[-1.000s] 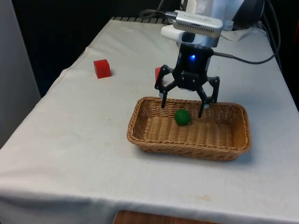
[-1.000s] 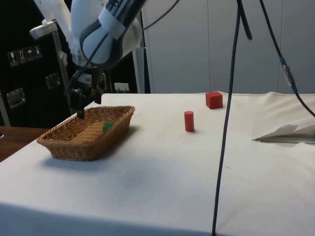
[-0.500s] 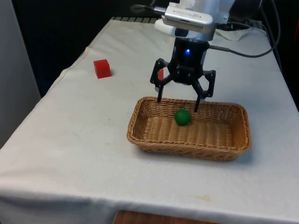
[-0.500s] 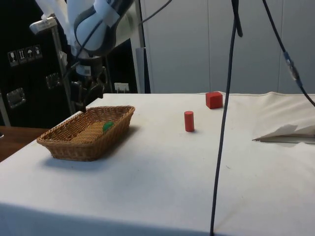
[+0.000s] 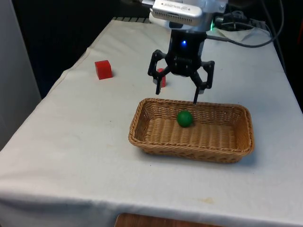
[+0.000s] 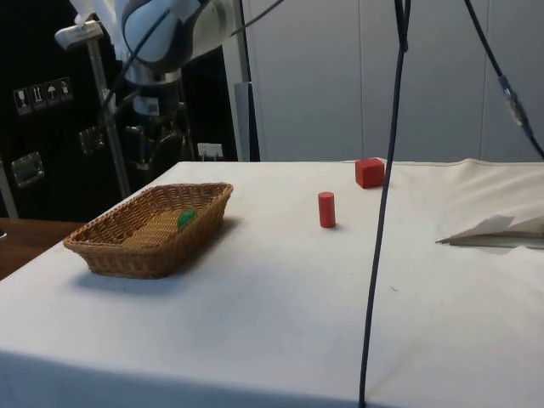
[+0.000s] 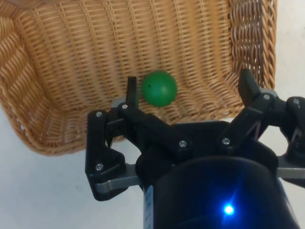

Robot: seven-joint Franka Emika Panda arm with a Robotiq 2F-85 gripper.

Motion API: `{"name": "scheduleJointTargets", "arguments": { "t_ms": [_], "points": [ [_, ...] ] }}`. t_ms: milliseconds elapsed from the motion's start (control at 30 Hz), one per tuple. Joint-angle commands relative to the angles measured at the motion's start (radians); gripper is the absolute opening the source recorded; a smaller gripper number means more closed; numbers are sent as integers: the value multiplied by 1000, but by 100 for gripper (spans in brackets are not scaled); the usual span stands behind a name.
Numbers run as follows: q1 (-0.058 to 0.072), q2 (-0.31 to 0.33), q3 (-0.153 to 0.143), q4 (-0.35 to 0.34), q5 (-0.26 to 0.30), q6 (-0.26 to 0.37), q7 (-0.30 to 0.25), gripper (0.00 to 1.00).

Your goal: Pick up the object to the left of the cylinder and place it into the basket.

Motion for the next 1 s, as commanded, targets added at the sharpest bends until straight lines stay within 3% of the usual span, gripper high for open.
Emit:
{"name": "scheduleJointTargets", "arguments": {
  "t_ms": [0, 433, 800, 967],
  "points": [
    [0, -22, 3, -18, 6, -5, -7, 100],
    [20, -163, -2, -146, -3, -33, -5, 100],
    [19, -225, 0, -190, -1, -74, -5, 100],
    [15, -240, 2, -195, 8, -133, -11, 100]
  ]
}}
